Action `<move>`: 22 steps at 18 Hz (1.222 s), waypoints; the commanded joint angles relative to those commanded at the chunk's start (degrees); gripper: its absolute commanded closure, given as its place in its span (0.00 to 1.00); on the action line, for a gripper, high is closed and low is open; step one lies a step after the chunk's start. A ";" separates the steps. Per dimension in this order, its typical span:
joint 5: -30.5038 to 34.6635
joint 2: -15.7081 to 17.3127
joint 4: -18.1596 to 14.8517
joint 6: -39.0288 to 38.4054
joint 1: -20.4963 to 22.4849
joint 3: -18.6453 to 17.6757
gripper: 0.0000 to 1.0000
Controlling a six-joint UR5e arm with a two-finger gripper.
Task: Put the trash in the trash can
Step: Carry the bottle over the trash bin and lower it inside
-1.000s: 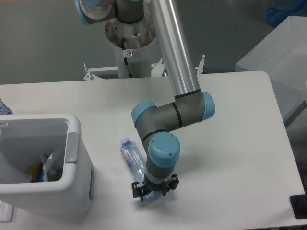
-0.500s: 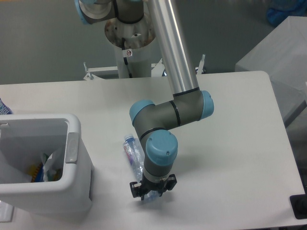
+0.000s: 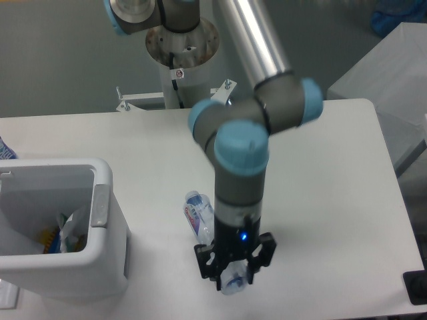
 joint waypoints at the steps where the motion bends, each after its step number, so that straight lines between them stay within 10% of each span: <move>1: -0.52 0.97 1.41 -0.88 -0.26 0.17 0.40; 14: -4.04 9.94 2.30 -2.29 -8.78 1.50 0.40; 22: -4.04 9.33 2.30 -2.12 -13.88 1.23 0.41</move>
